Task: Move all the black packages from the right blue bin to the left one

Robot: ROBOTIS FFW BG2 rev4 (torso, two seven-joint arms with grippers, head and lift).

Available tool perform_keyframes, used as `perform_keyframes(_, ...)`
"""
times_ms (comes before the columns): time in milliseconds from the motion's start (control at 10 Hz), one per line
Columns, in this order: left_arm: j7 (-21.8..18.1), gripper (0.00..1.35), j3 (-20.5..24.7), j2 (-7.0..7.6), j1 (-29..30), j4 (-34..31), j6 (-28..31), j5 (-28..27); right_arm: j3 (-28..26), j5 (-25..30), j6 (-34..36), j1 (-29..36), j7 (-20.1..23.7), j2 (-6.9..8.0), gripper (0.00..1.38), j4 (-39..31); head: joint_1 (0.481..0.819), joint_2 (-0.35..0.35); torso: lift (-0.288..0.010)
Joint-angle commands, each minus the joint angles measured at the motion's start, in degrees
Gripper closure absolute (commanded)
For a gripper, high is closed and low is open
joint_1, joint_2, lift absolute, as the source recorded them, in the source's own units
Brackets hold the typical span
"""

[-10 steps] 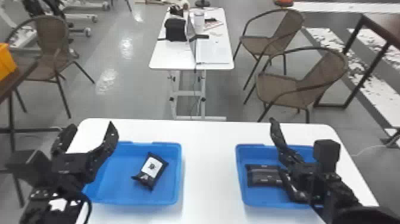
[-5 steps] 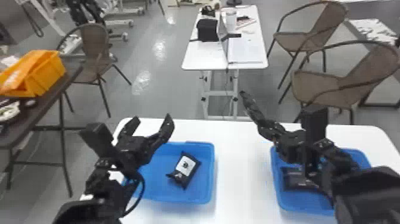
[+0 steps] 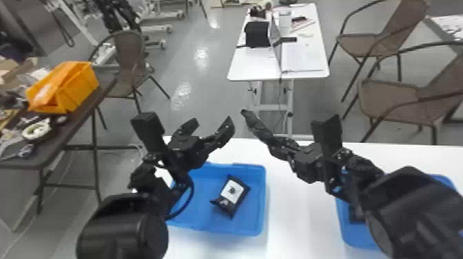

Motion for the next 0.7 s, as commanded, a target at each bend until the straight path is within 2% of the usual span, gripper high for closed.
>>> perform_keyframes(0, -0.1, 0.03, -0.2, -0.06, -0.8, 0.0, 2.6, -0.2, 3.2, -1.2, -0.5, -2.3, 0.0, 0.05, 1.06, 1.1, 0.695, 0.219, 0.0)
perform_keyframes(400, -0.1, 0.03, -2.6, 0.91, -3.0, 0.7, 8.1, 0.5, 7.5, -3.0, -2.4, -6.0, -0.1, 1.11, 1.06, 3.1, 0.695, 0.245, 0.0)
perform_keyframes(600, -0.1, 0.03, -4.0, 1.09, -3.9, 1.6, 8.1, 2.0, 10.3, -4.1, -3.4, -7.7, -0.1, 1.11, 1.06, 4.1, 0.695, 0.246, 0.0)
